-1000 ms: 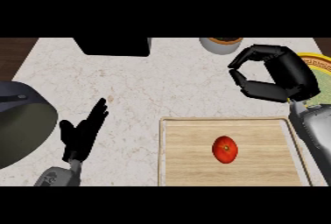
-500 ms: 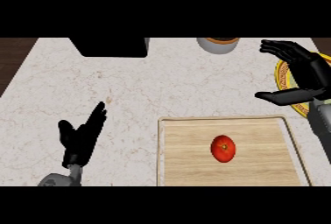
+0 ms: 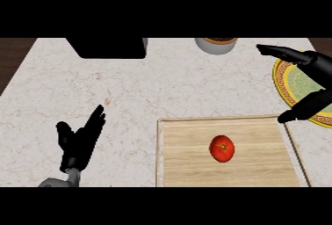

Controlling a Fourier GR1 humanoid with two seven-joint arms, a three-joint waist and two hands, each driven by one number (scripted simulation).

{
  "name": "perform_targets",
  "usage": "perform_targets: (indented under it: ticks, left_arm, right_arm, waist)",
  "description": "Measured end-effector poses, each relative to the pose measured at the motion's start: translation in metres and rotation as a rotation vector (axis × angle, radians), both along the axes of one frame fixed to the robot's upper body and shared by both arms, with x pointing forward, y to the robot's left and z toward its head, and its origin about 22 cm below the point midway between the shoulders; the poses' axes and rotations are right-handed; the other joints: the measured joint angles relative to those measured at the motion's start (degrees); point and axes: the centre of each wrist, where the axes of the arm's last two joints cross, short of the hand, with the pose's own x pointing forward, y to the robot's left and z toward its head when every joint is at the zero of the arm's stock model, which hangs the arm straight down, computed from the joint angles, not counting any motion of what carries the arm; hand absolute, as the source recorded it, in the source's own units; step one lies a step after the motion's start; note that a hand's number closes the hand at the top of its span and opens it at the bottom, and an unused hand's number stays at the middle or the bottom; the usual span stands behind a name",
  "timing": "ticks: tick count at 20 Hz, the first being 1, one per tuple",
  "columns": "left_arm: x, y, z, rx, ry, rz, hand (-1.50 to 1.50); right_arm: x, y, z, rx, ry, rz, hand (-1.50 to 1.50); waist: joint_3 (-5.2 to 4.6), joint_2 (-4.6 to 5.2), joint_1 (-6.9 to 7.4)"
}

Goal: Pick the tomato from the tray and place it in the plate

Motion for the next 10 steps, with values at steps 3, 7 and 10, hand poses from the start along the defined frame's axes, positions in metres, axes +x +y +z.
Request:
perform_targets:
  ticks: [3, 7, 10]
  left_arm:
    - [0.0, 0.003, 0.001, 0.0, 0.006, 0.007, 0.0]
    - [-0.001, 0.008, -0.001, 0.002, 0.004, 0.01, 0.0]
    - [-0.004, 0.003, -0.001, 0.005, 0.007, 0.009, 0.0]
  right_arm:
    - [-0.006, 0.015, 0.012, -0.127, 0.007, 0.055, -1.5]
    - [-0.019, 0.037, 0.009, -0.266, 0.01, 0.073, -1.5]
    - [-0.029, 0.056, 0.011, -0.327, 0.016, 0.078, -1.5]
  waist:
    - [0.0, -0.12, -0.41]
    - [0.01, -0.16, -0.58]
    - [0.02, -0.14, -0.57]
